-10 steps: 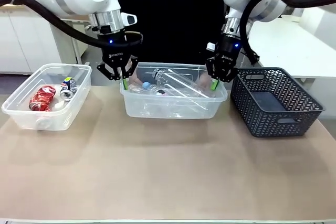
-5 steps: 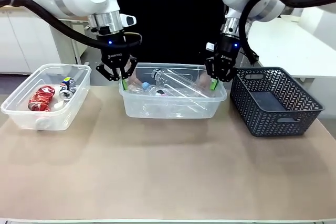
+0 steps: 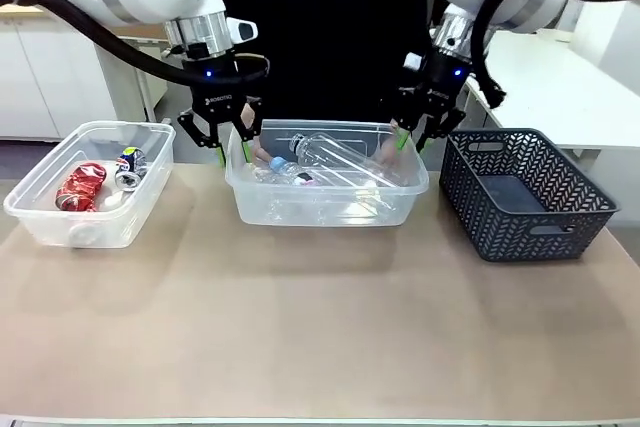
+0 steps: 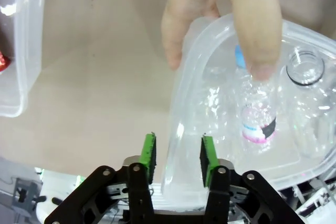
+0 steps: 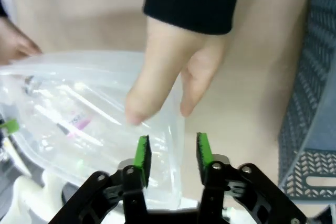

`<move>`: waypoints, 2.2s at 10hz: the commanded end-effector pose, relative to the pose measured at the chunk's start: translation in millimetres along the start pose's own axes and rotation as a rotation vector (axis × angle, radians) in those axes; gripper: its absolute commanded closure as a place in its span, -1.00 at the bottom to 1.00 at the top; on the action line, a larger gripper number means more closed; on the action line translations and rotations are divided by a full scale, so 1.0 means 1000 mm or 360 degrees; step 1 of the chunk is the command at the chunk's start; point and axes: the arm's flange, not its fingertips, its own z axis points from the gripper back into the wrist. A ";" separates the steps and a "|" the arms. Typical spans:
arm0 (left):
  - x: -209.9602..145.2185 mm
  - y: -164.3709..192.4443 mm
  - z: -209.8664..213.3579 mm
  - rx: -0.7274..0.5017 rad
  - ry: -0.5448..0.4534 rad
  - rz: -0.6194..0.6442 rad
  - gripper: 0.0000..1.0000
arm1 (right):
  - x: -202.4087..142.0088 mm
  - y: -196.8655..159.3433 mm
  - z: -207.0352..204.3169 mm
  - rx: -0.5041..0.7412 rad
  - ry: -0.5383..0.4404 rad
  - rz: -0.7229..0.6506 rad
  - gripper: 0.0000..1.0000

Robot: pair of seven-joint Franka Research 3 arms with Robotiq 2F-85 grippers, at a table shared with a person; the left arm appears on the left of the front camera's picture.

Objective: Sort the waste into each basket.
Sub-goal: Release the Organizing box you were holding.

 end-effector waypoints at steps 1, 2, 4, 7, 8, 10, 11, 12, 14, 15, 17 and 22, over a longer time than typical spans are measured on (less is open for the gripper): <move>-0.013 0.025 0.016 -0.0066 -0.0108 0.0113 -1.00 | -0.052 -0.014 0.012 0.0038 -0.0241 0.0025 -1.00; -0.020 0.035 0.024 -0.0100 -0.0151 0.0135 -0.93 | -0.065 -0.017 0.021 0.0059 -0.0328 0.0029 -0.88; -0.042 0.051 0.033 -0.0250 -0.0179 -0.0010 -1.00 | -0.083 -0.027 0.030 0.0174 -0.0465 0.0100 -1.00; -0.030 0.040 0.041 -0.0239 -0.0171 0.0017 -1.00 | -0.080 -0.040 0.026 0.0382 -0.0418 0.0170 -1.00; -0.030 0.040 0.041 -0.0239 -0.0171 0.0017 -1.00 | -0.077 -0.027 0.041 0.0235 -0.0495 0.0104 -1.00; -0.030 0.040 0.041 -0.0239 -0.0171 0.0017 -1.00 | -0.077 -0.027 0.041 0.0235 -0.0495 0.0104 -1.00; -0.030 0.040 0.041 -0.0239 -0.0171 0.0017 -1.00 | -0.077 -0.027 0.041 0.0235 -0.0495 0.0104 -1.00; -0.030 0.040 0.041 -0.0239 -0.0171 0.0017 -1.00 | -0.077 -0.027 0.041 0.0235 -0.0495 0.0104 -1.00; -0.031 0.043 0.038 -0.0262 -0.0181 0.0000 -1.00 | -0.077 -0.027 0.041 0.0235 -0.0495 0.0104 -1.00; -0.043 0.050 0.059 -0.0343 -0.0096 -0.0142 -1.00 | -0.077 -0.032 0.036 0.0271 -0.0489 0.0135 -1.00; -0.085 0.111 0.095 -0.0733 0.0169 -0.0320 -1.00 | -0.181 -0.053 0.087 0.0814 -0.0491 0.0087 -1.00; -0.132 0.234 0.071 -0.1967 0.0067 -0.0354 -1.00 | -0.306 -0.150 0.122 0.1542 -0.0876 -0.0274 -1.00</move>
